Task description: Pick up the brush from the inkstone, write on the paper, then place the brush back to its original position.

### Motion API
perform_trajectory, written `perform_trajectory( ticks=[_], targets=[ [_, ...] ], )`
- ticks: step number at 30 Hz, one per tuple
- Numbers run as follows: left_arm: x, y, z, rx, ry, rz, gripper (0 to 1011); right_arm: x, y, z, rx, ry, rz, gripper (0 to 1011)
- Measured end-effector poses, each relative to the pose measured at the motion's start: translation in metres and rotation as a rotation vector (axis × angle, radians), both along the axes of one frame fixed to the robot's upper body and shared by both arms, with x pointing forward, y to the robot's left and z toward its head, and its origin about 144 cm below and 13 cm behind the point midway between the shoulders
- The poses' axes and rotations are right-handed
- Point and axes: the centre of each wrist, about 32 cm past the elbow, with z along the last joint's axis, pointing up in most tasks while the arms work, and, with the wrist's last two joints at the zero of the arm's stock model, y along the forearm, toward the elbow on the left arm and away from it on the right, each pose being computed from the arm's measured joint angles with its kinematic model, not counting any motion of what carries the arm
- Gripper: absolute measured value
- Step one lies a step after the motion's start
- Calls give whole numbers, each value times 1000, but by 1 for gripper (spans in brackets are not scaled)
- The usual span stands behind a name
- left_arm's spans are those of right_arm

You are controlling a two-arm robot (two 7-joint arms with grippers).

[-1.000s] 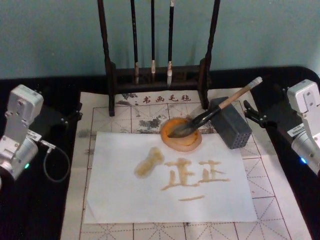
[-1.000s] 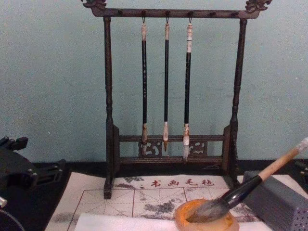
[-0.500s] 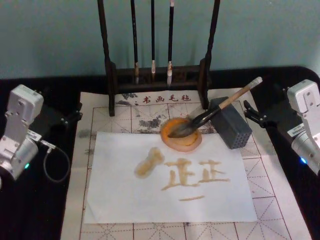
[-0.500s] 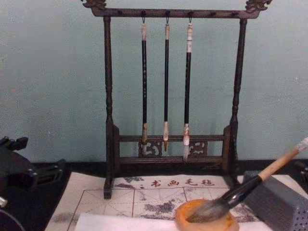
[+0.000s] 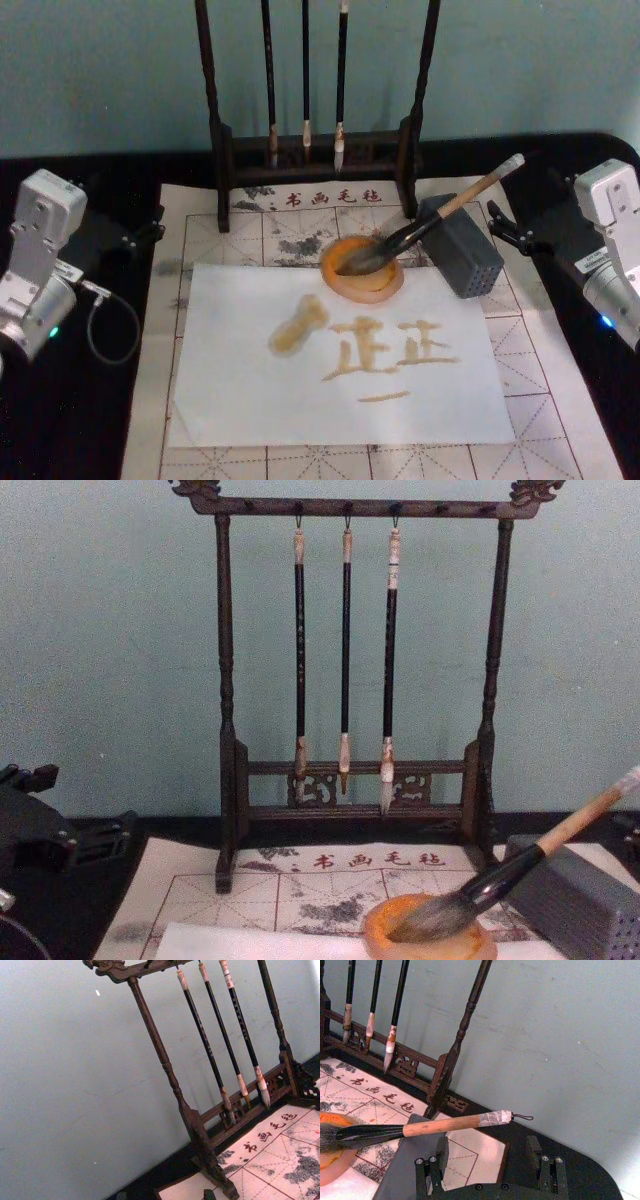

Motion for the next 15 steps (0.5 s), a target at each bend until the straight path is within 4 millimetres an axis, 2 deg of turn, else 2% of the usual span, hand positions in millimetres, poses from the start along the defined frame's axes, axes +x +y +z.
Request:
perform_trajectory(
  ticks=[15],
  targets=[
    [0,0,0,0,0,0,1001,0,0,0,0,0,0,1002]
  ],
)
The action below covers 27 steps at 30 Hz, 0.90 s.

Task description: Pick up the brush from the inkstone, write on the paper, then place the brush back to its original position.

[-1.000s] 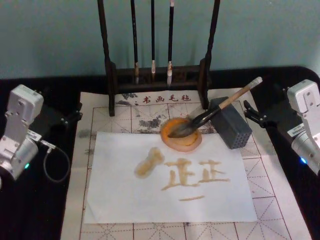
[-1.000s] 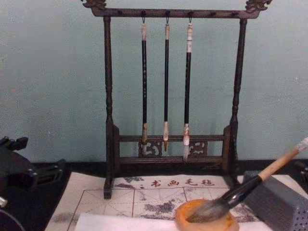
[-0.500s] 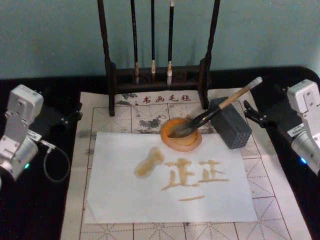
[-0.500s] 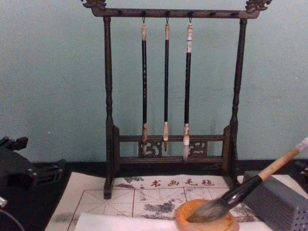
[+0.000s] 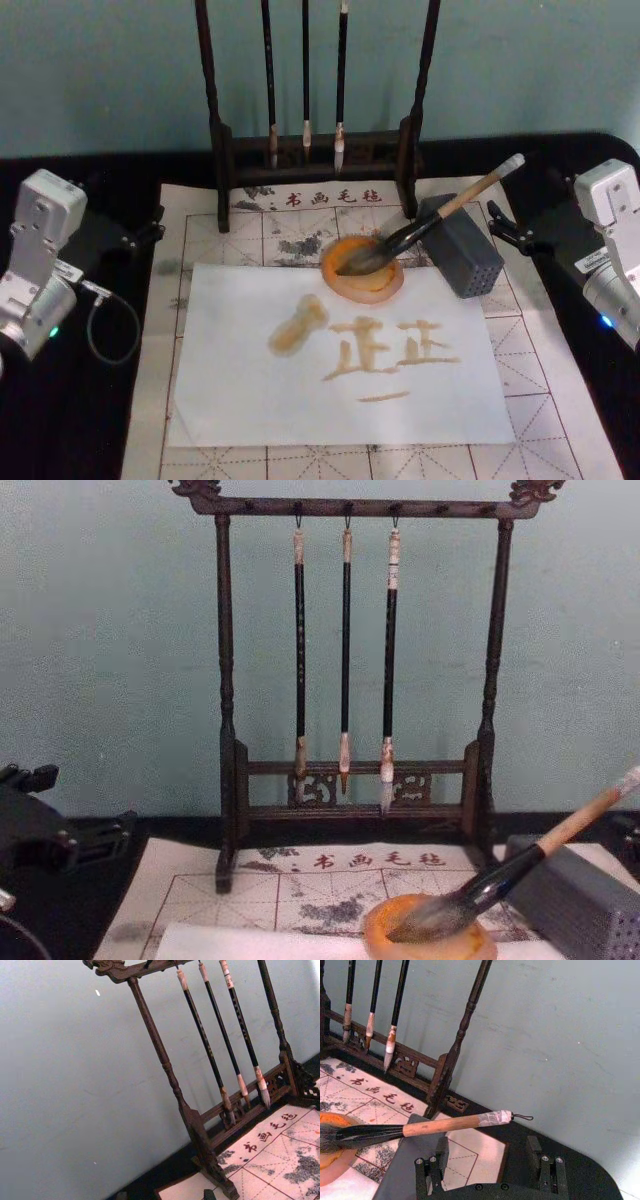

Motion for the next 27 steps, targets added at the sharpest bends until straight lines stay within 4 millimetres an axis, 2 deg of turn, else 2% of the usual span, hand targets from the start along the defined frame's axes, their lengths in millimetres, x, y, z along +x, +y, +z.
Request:
perform_trajectory(
  ticks=[18,27],
  targets=[
    [0,0,0,0,0,0,1001,0,0,0,3,1,0,1002],
    [0,0,0,0,0,0,1001,-4,-1,5,140,57,10,1002]
  ],
)
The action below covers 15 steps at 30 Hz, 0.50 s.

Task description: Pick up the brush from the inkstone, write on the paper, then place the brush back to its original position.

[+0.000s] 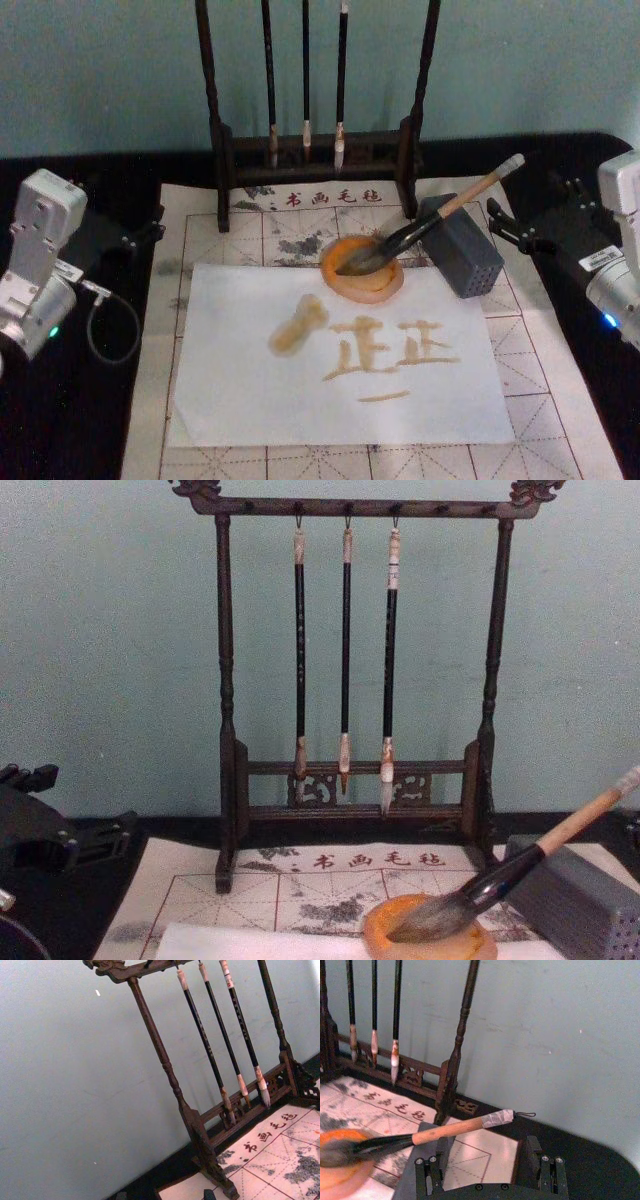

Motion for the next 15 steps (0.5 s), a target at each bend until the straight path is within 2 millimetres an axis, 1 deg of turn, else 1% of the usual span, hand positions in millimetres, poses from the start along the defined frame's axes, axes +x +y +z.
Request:
perform_trajectory(
  ticks=[3,6,15],
  targets=[
    [0,0,0,0,0,0,1001,-1,0,2,55,29,4,1002],
    [0,0,0,0,0,0,1001,-1,0,6,164,92,9,1002],
    [0,0,0,0,0,0,1001,1,3,12,405,243,-4,1002]
  ],
)
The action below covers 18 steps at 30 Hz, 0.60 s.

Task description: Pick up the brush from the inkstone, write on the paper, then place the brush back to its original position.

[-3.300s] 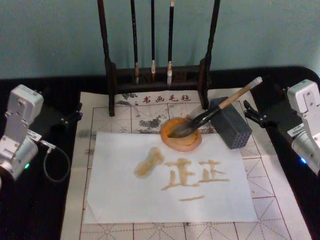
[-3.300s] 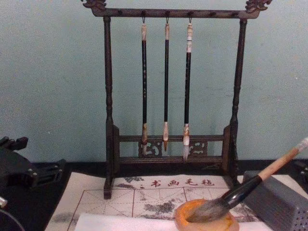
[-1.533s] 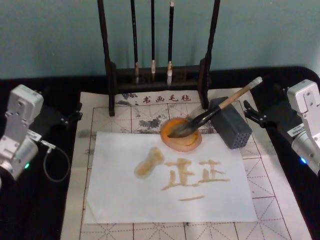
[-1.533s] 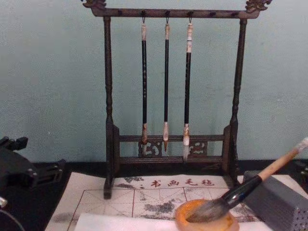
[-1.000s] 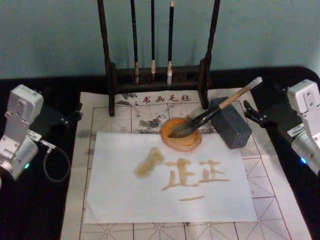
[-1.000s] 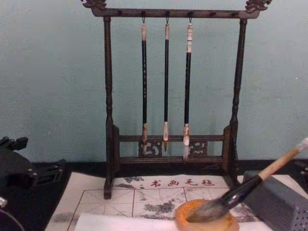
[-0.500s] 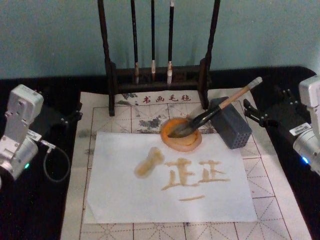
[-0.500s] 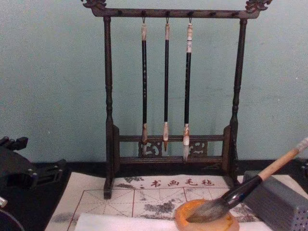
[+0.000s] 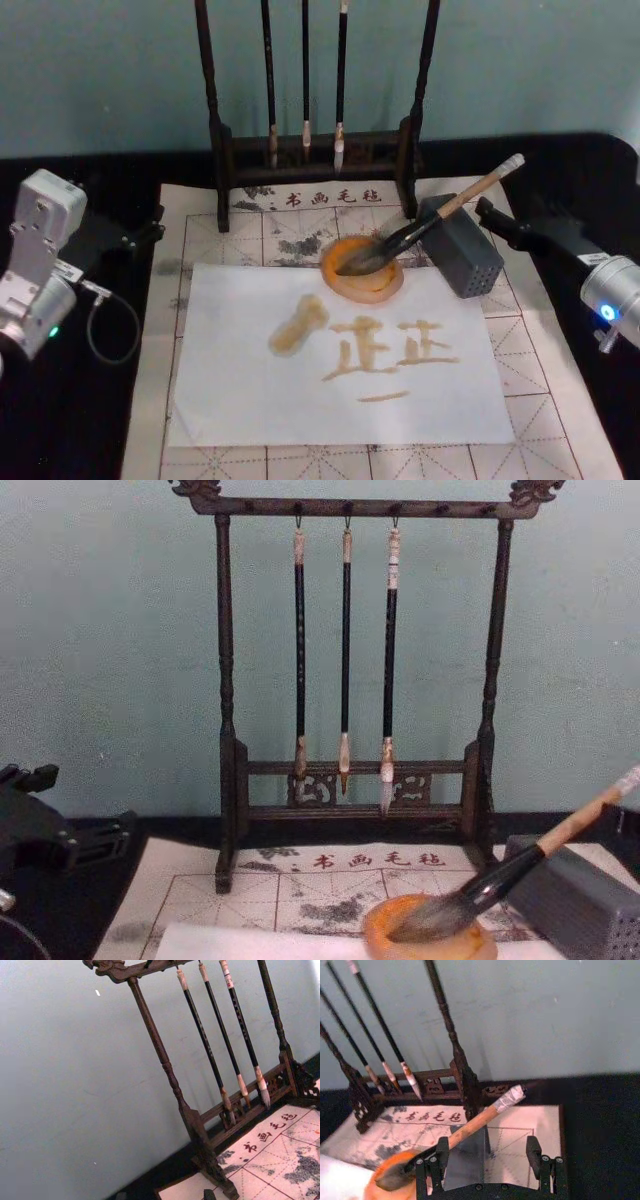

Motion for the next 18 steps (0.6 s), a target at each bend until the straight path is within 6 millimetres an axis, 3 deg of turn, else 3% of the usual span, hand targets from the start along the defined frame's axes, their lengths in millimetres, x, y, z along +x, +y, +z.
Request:
perform_trajectory(
  ticks=[18],
  targets=[
    [0,0,0,0,0,0,1001,14,17,1,367,126,-117,1002]
  ],
)
